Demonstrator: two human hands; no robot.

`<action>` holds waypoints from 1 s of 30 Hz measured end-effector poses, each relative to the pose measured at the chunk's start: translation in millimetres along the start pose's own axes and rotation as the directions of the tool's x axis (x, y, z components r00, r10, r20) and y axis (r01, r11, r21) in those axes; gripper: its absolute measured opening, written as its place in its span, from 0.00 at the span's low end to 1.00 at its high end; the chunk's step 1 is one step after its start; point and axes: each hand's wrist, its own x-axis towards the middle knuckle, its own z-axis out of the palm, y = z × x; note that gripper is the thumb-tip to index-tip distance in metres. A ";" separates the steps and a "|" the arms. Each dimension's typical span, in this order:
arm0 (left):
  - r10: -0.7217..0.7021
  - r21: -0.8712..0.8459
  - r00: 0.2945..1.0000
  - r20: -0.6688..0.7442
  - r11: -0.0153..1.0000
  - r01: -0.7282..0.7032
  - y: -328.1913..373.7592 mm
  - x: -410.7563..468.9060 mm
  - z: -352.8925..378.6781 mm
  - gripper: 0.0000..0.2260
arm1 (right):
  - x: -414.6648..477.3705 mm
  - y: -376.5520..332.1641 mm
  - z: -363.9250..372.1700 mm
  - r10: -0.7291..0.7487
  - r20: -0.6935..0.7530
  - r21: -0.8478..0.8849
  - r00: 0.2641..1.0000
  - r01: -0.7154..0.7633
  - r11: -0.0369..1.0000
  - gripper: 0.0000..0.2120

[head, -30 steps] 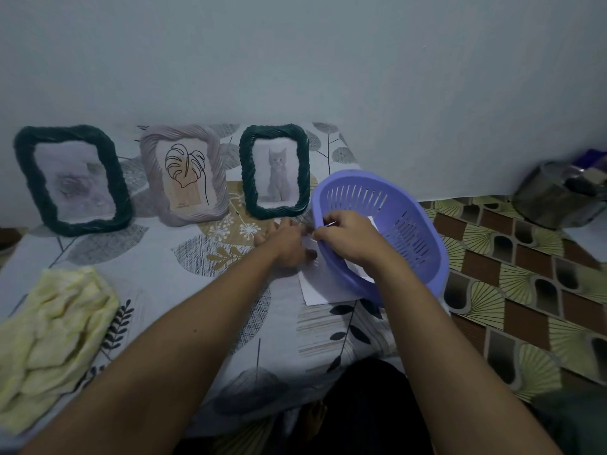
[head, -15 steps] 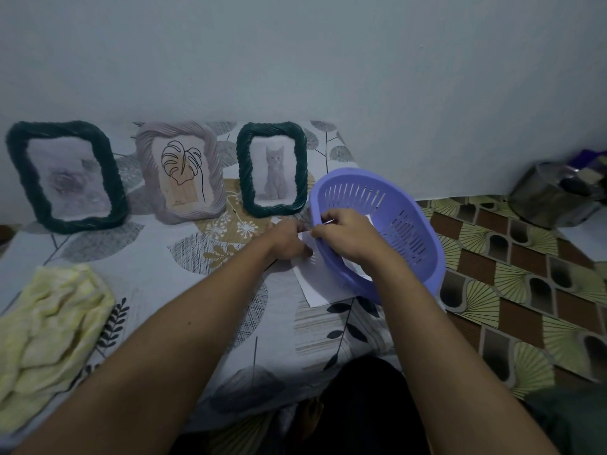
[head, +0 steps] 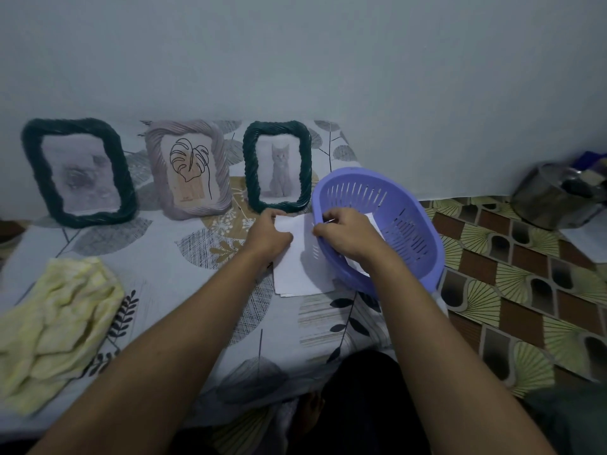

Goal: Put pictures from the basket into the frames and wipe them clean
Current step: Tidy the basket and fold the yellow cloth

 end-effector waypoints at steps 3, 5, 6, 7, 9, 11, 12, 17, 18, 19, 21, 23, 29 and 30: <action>0.001 0.025 0.998 -0.063 1.000 0.001 -10.3 -2.6 -14.4 0.23 | -0.5 0.5 1.6 0.007 0.004 0.004 1.000 -0.007 1.000 0.10; 0.004 0.025 0.995 -0.096 1.000 -0.002 -16.2 -6.4 -25.9 0.22 | -0.7 0.7 4.1 0.009 0.014 0.000 1.000 -0.009 1.000 0.10; 0.007 0.024 0.994 -0.111 1.000 -0.005 -18.4 -9.5 -32.2 0.20 | -1.1 0.8 5.8 0.006 0.019 -0.013 1.000 -0.006 1.000 0.11; 0.006 0.017 0.993 -0.119 1.000 -0.004 -20.5 -12.5 -38.2 0.19 | -1.6 0.9 7.4 0.001 0.022 -0.028 1.000 0.000 1.000 0.11; -0.027 -0.034 0.990 -0.141 0.999 0.022 -25.2 -16.8 -50.4 0.17 | -2.4 0.3 9.7 -0.008 0.025 -0.052 1.000 0.010 0.999 0.13; -0.073 -0.086 0.982 -0.173 0.995 0.059 -29.5 -20.1 -62.8 0.17 | -2.9 -0.5 10.3 -0.006 0.027 -0.067 1.000 0.008 0.998 0.14; -0.090 -0.101 0.978 -0.187 0.992 0.072 -32.5 -19.8 -68.4 0.20 | -3.2 -0.9 10.2 -0.007 0.024 -0.077 1.000 0.009 0.997 0.13; -0.133 -0.207 0.965 -0.227 0.974 0.086 -41.6 -24.3 -87.2 0.18 | -9.9 -3.1 17.1 -0.017 -0.026 -0.092 1.000 0.015 0.996 0.13; -0.134 -0.219 0.960 -0.246 0.973 0.080 -43.8 -25.2 -89.8 0.18 | -12.4 -5.4 20.8 -0.024 -0.062 -0.130 0.998 0.015 0.991 0.13; -0.121 -0.217 0.958 -0.261 0.974 0.064 -43.2 -29.5 -91.8 0.17 | -15.8 -8.6 24.9 -0.049 -0.119 -0.204 0.992 0.024 0.979 0.14; -0.082 -0.179 0.960 -0.269 0.983 0.034 -38.8 -41.2 -94.5 0.13 | -25.0 -16.9 33.4 -0.181 -0.243 -0.348 0.953 0.088 0.933 0.18; -0.048 -0.173 0.959 -0.279 0.985 0.000 -31.6 -51.3 -96.7 0.14 | -34.7 -25.6 43.7 -0.359 -0.277 -0.354 0.891 0.253 0.900 0.19; -0.037 -0.297 0.954 -0.299 0.953 -0.056 -26.7 -62.5 -101.6 0.12 | -50.6 -33.5 86.6 -0.380 0.009 0.036 0.925 0.380 0.924 0.18; -0.037 -0.307 0.957 -0.287 0.950 -0.055 -24.9 -65.1 -101.3 0.11 | -51.2 -32.9 92.4 -0.360 0.033 0.072 0.932 0.358 0.931 0.17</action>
